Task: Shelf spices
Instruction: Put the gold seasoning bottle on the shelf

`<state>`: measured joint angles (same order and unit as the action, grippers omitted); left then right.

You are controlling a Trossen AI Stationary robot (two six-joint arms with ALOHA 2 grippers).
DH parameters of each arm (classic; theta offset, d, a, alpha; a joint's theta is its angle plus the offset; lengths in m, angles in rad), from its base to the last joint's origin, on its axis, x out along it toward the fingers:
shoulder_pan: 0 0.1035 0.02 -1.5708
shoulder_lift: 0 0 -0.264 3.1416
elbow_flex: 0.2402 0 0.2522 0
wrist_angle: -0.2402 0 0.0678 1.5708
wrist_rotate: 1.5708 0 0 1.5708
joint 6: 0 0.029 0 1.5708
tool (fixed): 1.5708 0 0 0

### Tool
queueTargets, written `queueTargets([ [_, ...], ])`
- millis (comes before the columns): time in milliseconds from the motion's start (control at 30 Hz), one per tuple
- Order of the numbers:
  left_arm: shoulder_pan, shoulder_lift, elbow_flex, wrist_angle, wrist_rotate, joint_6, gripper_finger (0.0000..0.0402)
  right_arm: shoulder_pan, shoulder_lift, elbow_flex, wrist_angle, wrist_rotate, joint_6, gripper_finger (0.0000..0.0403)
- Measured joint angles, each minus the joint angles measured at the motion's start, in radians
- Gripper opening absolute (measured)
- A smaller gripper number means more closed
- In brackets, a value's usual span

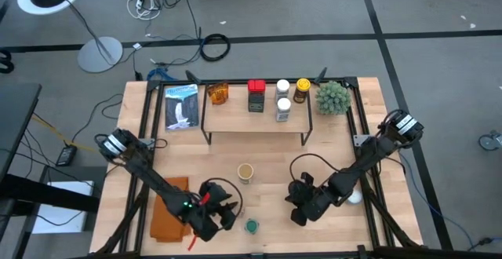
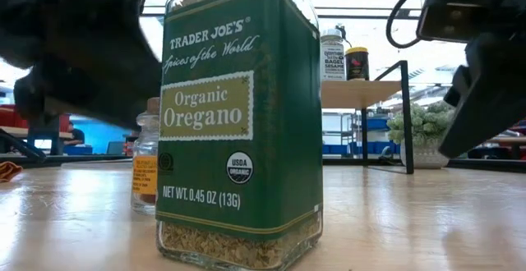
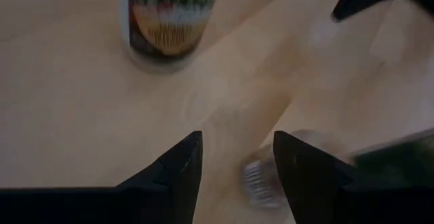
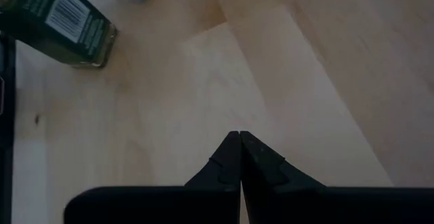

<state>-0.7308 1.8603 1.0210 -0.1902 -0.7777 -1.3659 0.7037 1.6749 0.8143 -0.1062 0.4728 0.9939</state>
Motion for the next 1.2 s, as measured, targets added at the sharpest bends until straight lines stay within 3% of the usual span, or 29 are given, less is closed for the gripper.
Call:
queueTargets([
  [733, 0.017, 0.025, -0.001, 0.038, -0.004, 0.029, 0.0197, 0.137, 0.002, 0.0, 0.097, 0.146, 0.116, 0.0001],
  [900, 0.017, 0.025, -0.011, 0.042, -0.003, 0.03, 0.0239, 0.16, 0.002, 0.0, 0.115, 0.153, 0.121, 0.0001],
  [1200, 0.017, 0.064, -0.013, 0.05, -0.033, 0.039, 0.0366, 0.178, 0.002, 0.0, 0.111, 0.165, 0.138, 0.0001],
])
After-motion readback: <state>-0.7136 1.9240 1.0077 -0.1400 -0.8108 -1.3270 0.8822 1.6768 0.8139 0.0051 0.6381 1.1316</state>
